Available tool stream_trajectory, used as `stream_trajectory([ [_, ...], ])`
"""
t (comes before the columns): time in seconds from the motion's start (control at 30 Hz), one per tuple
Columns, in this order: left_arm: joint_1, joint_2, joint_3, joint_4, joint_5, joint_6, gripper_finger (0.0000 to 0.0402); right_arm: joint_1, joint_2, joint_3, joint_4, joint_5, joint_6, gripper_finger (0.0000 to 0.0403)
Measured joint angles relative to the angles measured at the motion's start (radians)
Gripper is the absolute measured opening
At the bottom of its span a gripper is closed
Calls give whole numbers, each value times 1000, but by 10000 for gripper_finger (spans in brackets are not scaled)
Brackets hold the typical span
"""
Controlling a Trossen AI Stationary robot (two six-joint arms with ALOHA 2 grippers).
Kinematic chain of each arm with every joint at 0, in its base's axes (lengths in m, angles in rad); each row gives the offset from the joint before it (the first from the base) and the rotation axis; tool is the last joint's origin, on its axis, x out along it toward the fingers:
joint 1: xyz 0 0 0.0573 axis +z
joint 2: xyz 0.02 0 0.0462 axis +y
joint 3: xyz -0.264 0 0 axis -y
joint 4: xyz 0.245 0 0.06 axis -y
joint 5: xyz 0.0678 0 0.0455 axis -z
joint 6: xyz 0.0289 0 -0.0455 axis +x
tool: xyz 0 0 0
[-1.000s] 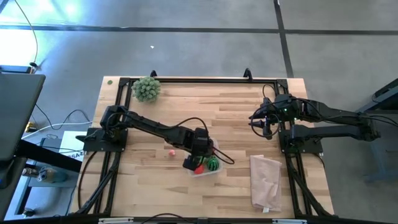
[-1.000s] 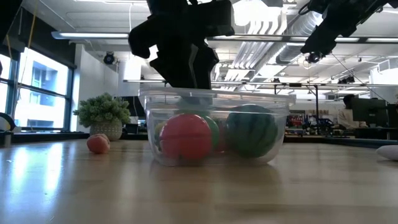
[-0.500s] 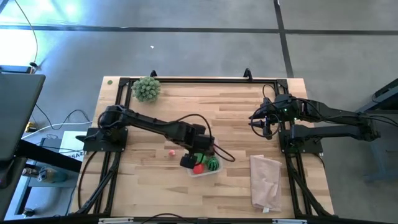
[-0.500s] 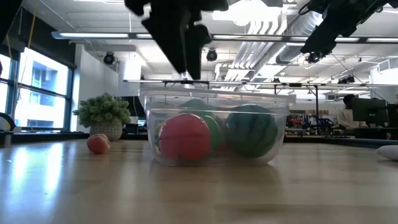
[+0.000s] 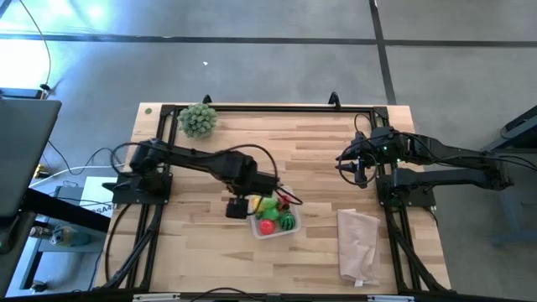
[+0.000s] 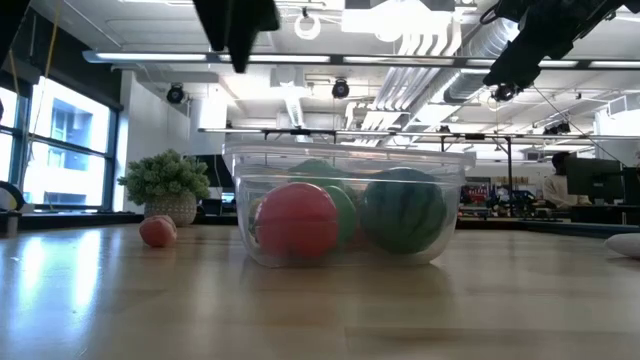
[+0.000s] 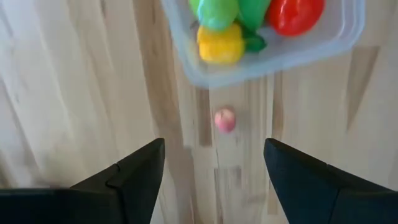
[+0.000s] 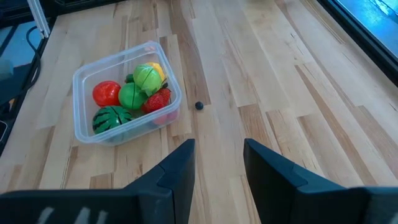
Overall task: Pick and placing Produce into tupperware
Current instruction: Put the pink peach into the transparent bin
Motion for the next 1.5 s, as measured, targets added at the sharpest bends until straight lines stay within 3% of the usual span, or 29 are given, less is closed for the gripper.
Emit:
stream_trajectory([
  [0.17,-3,-160,-167,25,-84,-97,254,0,0,0,0,0,0,129],
  [0.27,-19,-339,-359,168,-137,-150,250,0,0,0,-1,0,0,129],
  [0.5,-98,-825,-996,833,-148,-189,250,0,0,0,0,0,0,129],
  [0.67,-127,-1006,-1353,1132,-108,-205,248,0,0,0,0,0,0,129],
  [0.8,-123,-1043,-1515,1256,-91,-206,250,0,0,0,0,0,0,129],
  [1.0,-124,-1025,-1627,1386,-95,-203,248,0,0,0,0,0,0,129],
  [1.3,-124,-904,-1657,1519,-125,-41,248,0,0,0,0,0,0,129],
  [1.5,-124,-797,-1657,1639,-120,-11,248,0,0,0,0,0,0,129],
])
